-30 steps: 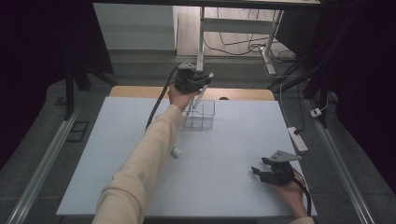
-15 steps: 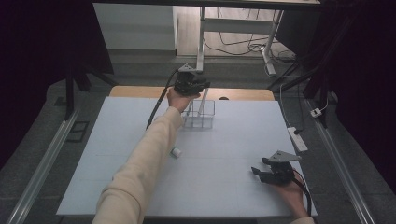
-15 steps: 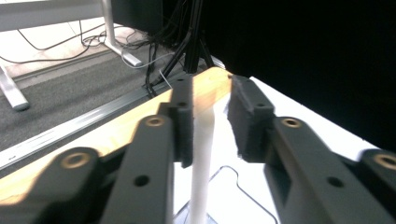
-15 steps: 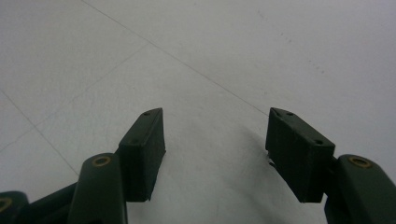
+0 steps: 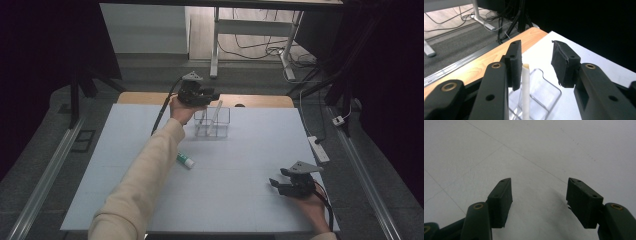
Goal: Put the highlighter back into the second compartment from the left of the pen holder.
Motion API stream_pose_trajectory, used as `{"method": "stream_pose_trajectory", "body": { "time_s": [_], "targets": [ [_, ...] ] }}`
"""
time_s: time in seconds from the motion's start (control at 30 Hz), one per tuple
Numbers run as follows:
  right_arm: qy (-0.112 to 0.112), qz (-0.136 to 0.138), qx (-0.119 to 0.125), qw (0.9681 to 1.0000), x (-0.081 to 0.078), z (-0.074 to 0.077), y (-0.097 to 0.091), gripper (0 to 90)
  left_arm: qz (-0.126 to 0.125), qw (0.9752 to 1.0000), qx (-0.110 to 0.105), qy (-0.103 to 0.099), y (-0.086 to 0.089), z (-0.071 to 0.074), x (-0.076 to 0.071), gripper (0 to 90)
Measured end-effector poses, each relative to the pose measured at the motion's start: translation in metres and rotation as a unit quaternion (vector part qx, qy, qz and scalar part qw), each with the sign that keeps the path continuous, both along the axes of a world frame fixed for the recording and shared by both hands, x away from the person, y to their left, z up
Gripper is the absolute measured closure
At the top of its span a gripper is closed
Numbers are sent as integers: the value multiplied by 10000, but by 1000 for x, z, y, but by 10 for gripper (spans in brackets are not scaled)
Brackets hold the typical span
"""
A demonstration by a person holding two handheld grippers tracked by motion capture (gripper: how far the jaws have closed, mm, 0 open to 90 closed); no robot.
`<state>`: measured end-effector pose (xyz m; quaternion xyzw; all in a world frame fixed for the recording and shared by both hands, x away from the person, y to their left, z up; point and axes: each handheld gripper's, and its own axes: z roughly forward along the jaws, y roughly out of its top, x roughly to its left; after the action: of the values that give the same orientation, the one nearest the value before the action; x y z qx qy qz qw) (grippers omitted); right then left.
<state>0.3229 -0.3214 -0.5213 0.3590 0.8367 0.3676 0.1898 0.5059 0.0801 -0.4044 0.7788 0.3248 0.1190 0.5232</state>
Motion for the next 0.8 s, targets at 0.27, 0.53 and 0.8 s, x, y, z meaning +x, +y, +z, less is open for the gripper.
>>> {"method": "stream_pose_trajectory", "body": {
  "time_s": [0.27, 0.53, 0.8],
  "targets": [
    [-6, -19, 34, 10000, 1, 1, -2, 366, -386, 9983, 431, -64, 21, 3, -26, 583],
    [-43, -62, 55, 10000, 2, 3, -2, 366, -880, 9930, 781, 82, 44, -3, -49, 549],
    [-36, -59, 59, 10000, 3, 3, -3, 366, -1120, 9872, 1123, 167, 59, -11, -65, 526]
  ]
}}
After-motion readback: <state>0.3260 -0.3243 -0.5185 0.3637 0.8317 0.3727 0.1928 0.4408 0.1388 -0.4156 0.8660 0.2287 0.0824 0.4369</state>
